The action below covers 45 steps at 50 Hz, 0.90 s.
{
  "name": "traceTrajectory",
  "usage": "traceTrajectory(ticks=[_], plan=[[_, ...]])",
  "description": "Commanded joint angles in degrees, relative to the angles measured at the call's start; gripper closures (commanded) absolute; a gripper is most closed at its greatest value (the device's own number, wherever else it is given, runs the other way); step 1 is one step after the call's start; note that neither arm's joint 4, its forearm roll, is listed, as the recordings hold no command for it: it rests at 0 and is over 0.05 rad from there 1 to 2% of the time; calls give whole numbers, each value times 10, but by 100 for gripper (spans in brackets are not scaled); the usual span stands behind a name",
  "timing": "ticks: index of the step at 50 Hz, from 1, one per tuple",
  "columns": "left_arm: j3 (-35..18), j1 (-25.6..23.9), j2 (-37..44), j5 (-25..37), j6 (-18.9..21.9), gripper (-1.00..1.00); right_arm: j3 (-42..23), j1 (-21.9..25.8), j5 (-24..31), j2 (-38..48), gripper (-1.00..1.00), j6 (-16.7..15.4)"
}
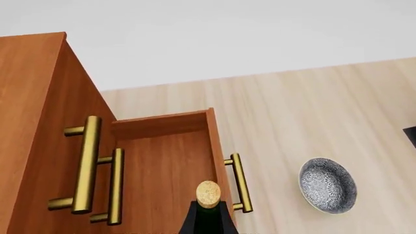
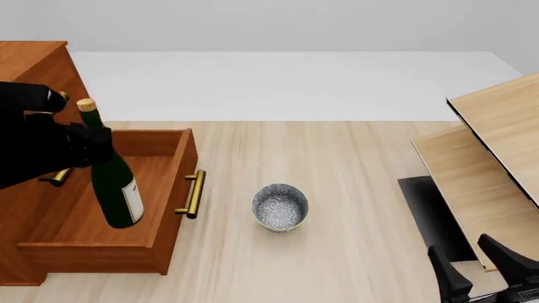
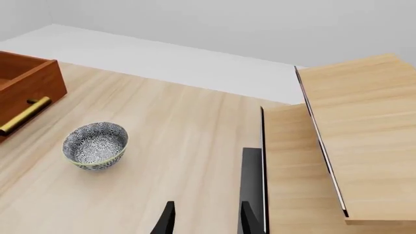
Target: Put the wine bottle in the bottom drawer of the cabinet.
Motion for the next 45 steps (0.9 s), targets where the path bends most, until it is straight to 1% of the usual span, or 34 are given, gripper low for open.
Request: traceTrajectory(ticks=[1, 2, 3, 4, 6, 7, 8, 10, 16, 22, 26, 27, 28, 30, 31, 32, 34, 35, 37, 41, 43, 44, 45], plan=[[11, 0, -2, -13, 1, 100, 0, 1, 0, 1, -100, 0], [11, 2, -1, -13, 0, 100, 0, 1, -1, 2, -100, 0], [15, 3, -1, -17, 7, 100, 0, 1, -2, 2, -100, 0], [14, 2, 0, -17, -3, 100, 0, 1, -2, 3, -100, -1], [17, 5, -2, -20, 8, 100, 0, 2, 0, 2, -100, -1], [17, 4, 0, -18, 0, 100, 0, 2, -1, 2, -100, -1], [19, 4, -2, -19, 8, 100, 0, 1, -1, 2, -100, -1], [20, 2, -2, -19, 2, 100, 0, 2, 0, 2, -100, -2], [21, 1, -2, -19, 3, 100, 0, 2, 4, -4, -100, 0], [2, 15, 14, -14, 14, 100, 0, 2, 3, -3, -100, 0], [-4, 7, 33, -11, -10, 100, 0, 3, 1, -1, -100, -1], [-4, 18, 36, -14, -4, 100, 0, 2, 5, -4, -100, -1], [-3, 17, 41, -16, 0, 100, 0, 3, 4, -4, -100, 0], [-1, 12, 47, -16, -17, 100, 0, 2, 1, 0, -100, -1], [1, 14, 45, -20, -11, 100, 0, 2, 2, -2, -100, -1], [6, 8, 51, -20, -22, 100, 0, 2, 4, -3, -100, -1], [12, 11, 51, -26, -19, 100, 0, 2, 2, -1, -100, -1], [17, -1, 57, -27, -30, 100, 0, 2, 0, 1, -100, -1], [20, 1, 57, -31, -31, 100, 0, 2, 0, 1, -100, -1], [25, -14, 65, -33, -36, 100, 0, 2, 2, -1, -100, -1], [27, -4, 66, -36, -30, 100, 0, 2, 5, -3, -100, -2], [28, -8, 66, -36, -29, 100, 0, 1, 5, -3, -100, -2], [29, -11, 67, -36, -36, 100, 0, 2, 5, -5, -100, -1]])
